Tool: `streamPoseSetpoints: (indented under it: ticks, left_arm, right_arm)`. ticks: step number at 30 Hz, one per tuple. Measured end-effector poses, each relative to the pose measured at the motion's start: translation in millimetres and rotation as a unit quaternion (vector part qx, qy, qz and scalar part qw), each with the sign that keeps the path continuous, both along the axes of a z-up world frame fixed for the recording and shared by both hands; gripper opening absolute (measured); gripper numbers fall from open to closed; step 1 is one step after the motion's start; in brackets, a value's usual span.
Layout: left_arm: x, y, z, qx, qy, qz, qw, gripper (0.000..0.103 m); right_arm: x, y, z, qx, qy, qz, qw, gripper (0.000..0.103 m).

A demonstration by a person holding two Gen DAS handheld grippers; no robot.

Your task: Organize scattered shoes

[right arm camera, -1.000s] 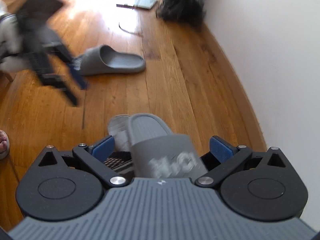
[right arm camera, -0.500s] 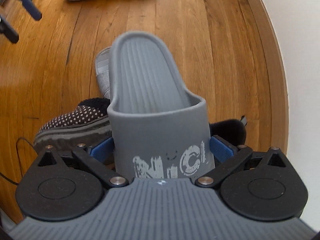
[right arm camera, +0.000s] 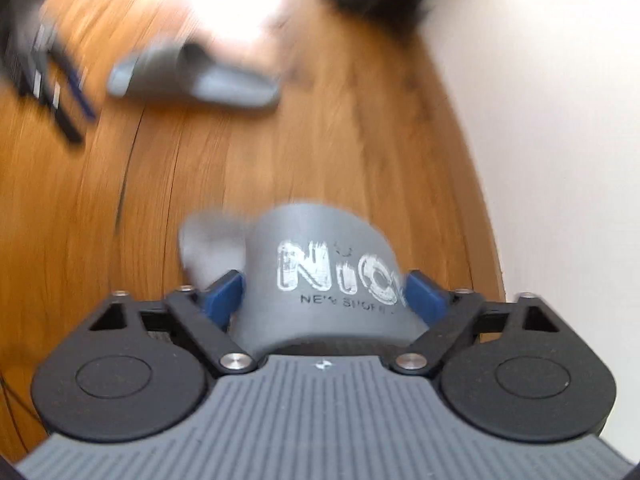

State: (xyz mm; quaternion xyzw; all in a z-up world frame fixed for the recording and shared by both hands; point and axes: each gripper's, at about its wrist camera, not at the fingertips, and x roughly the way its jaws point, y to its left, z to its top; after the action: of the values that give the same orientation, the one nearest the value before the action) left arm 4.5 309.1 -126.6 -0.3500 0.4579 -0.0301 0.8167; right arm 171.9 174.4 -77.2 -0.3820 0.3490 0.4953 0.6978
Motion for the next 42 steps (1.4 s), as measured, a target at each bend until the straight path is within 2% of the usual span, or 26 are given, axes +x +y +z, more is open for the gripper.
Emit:
streamPoseSetpoints:
  ticks: [2,4,6,7,9,10,11,12,13,14,18,21,24,28,36,39,42]
  left_arm:
    - [-2,10,0,-0.002,0.002,0.018,0.9998,0.068]
    - [-5,19,-3,-0.008,0.010,0.034,0.9993,0.068]
    - [-8,26,-7,-0.006,0.017,0.041,0.9990,0.068]
    - [-10,26,-7,-0.003,0.019,0.039,0.9990,0.068]
    - [-12,26,-7,0.000,0.022,0.038,0.9990,0.068]
    - [-12,27,-8,0.000,0.025,0.037,0.9990,0.068]
    - [-12,27,-10,0.001,0.027,0.037,0.9990,0.068]
    - [-11,27,-11,0.001,0.029,0.036,0.9989,0.068]
    - [-11,27,-12,0.001,0.030,0.035,0.9989,0.068]
    - [-10,26,-13,0.000,0.031,0.034,0.9989,0.068]
    - [-9,18,-14,0.003,0.033,0.019,0.9993,0.068]
    - [-12,18,-16,0.004,0.033,0.014,0.9993,0.068]
    - [-14,17,-17,0.009,0.036,0.012,0.9992,0.068]
    - [-14,16,-16,0.017,0.034,0.007,0.9993,0.068]
    - [-9,15,-16,0.027,0.030,-0.002,0.9992,0.068]
    - [-9,15,-17,0.027,0.032,-0.003,0.9991,0.068]
    - [-10,16,-18,0.028,0.032,-0.003,0.9991,0.068]
  right_arm:
    - [1,14,11,0.045,0.032,-0.039,0.998,0.076]
    - [-3,25,1,0.044,0.060,-0.052,0.996,0.071]
    - [-11,38,-21,0.019,0.096,-0.061,0.993,0.032]
    - [-14,42,-32,0.005,0.116,-0.064,0.991,0.016]
    - [-20,45,-44,-0.006,0.155,-0.052,0.986,0.021]
    - [-24,46,-48,-0.014,0.148,-0.044,0.988,0.030]
    - [-28,48,-53,-0.024,0.134,-0.034,0.990,0.051]
    - [-30,48,-56,-0.026,0.130,-0.028,0.991,0.064]
    - [-30,49,-57,-0.023,0.131,-0.023,0.991,0.089]
    - [-31,49,-57,-0.016,0.133,-0.016,0.991,0.103]
    - [-36,51,-55,-0.005,0.134,0.010,0.991,0.102]
    - [-53,63,-64,-0.021,0.121,0.048,0.991,0.102]
    - [-72,78,-86,-0.052,0.093,0.076,0.991,0.102]
    - [-77,94,-112,-0.078,0.045,0.076,0.993,0.103]
    - [-25,104,-114,-0.069,0.134,0.034,0.988,0.103]
    - [-24,104,-118,-0.076,0.143,0.038,0.986,0.103]
    - [-34,108,-125,-0.088,0.122,0.046,0.988,0.103]
